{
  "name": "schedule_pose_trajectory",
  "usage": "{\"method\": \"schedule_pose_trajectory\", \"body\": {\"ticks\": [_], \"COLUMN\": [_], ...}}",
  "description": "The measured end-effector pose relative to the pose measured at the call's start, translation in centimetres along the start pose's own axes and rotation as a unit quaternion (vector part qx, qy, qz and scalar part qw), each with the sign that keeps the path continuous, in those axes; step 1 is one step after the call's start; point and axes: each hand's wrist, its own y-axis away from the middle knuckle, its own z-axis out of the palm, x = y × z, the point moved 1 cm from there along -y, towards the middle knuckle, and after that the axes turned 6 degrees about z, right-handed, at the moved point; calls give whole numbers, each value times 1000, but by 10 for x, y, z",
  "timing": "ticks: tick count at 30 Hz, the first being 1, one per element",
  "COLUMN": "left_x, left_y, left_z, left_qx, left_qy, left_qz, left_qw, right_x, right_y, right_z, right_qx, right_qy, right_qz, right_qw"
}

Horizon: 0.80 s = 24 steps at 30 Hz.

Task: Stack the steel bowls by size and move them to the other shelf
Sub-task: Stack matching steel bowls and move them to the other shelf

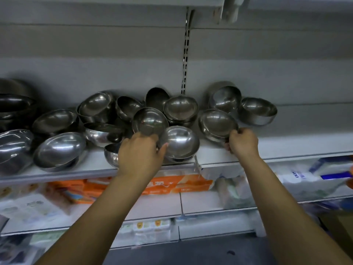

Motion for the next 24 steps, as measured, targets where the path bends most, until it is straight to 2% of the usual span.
{"method": "schedule_pose_trajectory", "body": {"ticks": [2,5,8,11,18,21,24], "left_x": [-3,-10,-16,-21,-29,-28,-19], "left_y": [3,9,18,26,34,39,45], "left_z": [7,16,21,27,38,41,36], "left_qx": [50,167,295,367,400,373,371], "left_qy": [5,6,-10,-30,-8,61,169], "left_qz": [19,30,8,-13,-82,-166,-279], "left_qw": [999,985,955,930,913,911,869], "right_x": [-11,-28,-39,-40,-31,-29,-27], "right_y": [8,23,36,45,50,48,47], "right_z": [-10,-16,-5,13,35,39,40], "right_qx": [-8,-67,-123,-153,-145,-143,-154], "right_qy": [-50,-74,-32,23,89,82,81], "right_qz": [-19,-59,-102,-122,-172,-173,-154], "right_qw": [999,993,987,980,970,971,973]}}
